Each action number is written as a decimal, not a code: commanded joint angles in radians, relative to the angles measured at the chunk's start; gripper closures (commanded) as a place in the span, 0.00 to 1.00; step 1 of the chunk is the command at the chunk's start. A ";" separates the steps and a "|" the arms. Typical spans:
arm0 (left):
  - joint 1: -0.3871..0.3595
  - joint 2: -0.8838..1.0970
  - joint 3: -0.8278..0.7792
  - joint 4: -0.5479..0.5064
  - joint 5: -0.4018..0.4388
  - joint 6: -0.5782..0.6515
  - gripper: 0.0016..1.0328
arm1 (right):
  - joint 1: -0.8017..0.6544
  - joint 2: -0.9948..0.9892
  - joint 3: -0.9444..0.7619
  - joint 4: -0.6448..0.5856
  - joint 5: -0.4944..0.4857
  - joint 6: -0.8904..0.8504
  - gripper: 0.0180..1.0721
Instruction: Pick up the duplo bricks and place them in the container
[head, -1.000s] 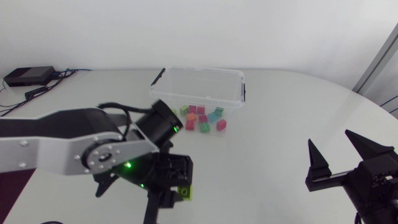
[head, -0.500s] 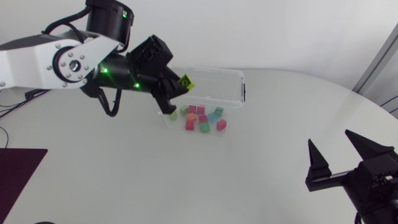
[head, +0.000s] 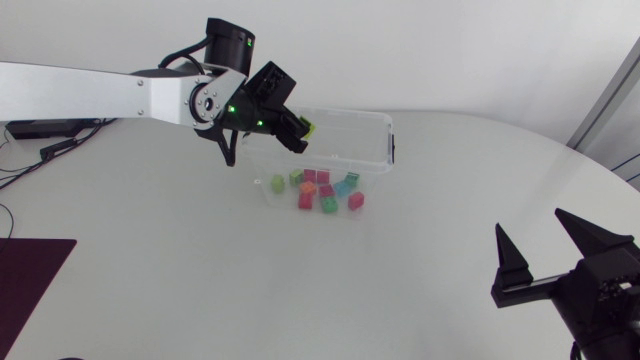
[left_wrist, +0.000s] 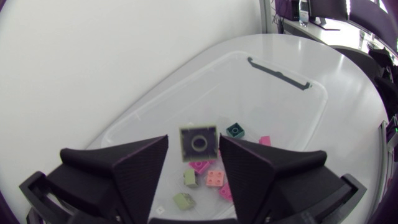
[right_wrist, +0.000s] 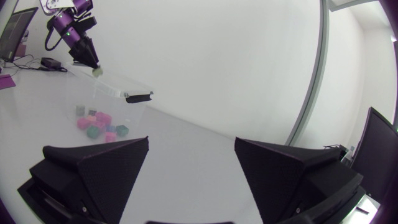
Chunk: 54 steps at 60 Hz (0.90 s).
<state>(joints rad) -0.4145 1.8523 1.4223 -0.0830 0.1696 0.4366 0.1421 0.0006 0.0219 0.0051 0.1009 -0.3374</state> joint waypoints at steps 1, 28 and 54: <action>0.028 0.012 0.038 0.022 -0.018 -0.042 0.04 | -0.006 -0.005 -0.027 0.018 -0.004 0.014 0.05; 0.237 -0.406 -0.341 0.227 -0.102 -0.122 0.04 | -0.006 -0.005 -0.027 0.018 -0.004 0.014 0.05; 0.419 -0.777 -0.798 0.399 -0.168 -0.133 0.04 | -0.006 -0.005 -0.027 0.016 -0.004 0.014 0.05</action>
<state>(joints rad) -0.0299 1.1412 0.6922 0.2901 0.0093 0.3321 0.1421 0.0006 0.0219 0.0051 0.1009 -0.3374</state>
